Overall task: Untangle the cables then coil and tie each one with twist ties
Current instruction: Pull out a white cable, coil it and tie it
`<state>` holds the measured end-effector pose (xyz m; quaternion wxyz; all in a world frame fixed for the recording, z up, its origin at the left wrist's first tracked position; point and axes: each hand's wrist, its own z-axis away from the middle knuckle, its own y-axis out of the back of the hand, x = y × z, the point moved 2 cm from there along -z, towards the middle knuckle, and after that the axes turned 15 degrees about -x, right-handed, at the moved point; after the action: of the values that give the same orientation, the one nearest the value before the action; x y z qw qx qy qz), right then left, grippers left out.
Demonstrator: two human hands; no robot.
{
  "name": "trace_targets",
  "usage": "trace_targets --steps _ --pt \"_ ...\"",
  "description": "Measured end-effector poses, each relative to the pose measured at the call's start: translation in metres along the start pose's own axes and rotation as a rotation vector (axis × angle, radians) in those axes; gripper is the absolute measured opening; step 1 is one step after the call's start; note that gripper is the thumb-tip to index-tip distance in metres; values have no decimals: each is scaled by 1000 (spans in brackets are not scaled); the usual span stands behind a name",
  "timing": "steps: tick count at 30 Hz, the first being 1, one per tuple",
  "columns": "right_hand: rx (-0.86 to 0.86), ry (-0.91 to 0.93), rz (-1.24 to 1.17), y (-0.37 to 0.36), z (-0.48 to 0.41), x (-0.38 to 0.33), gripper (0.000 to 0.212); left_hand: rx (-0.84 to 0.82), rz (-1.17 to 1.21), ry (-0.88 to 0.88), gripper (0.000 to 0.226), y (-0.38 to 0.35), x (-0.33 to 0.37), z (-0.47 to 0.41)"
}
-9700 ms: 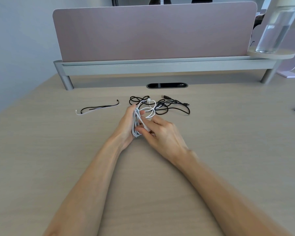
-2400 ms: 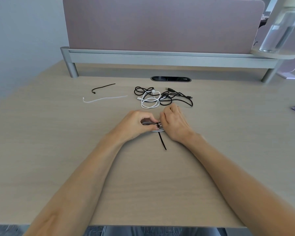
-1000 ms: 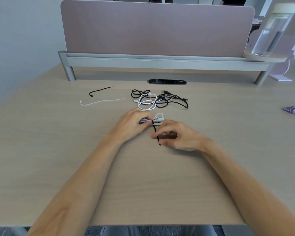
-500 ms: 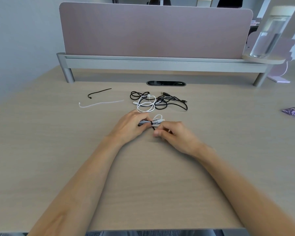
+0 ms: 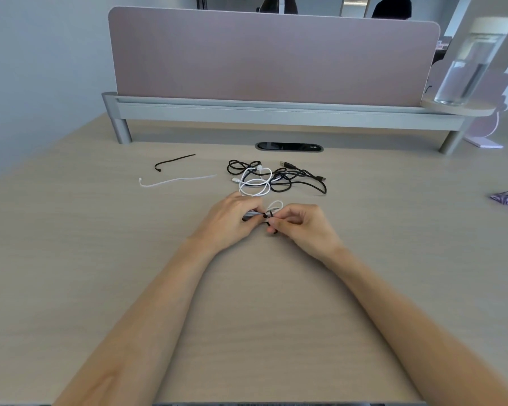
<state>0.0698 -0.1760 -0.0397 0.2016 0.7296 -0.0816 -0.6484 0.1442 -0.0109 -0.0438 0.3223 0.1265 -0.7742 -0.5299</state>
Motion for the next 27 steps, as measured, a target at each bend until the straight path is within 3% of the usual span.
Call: trace_targets --steps 8,12,27 --pt "45 -94 274 -3 -5 -4 13 -6 7 -8 14 0 2 -1" --pt "50 -125 279 -3 -7 -8 13 -7 -1 -5 26 0 3 -1" --pt "56 -132 286 -3 -6 -7 10 45 2 10 15 -2 4 -1"
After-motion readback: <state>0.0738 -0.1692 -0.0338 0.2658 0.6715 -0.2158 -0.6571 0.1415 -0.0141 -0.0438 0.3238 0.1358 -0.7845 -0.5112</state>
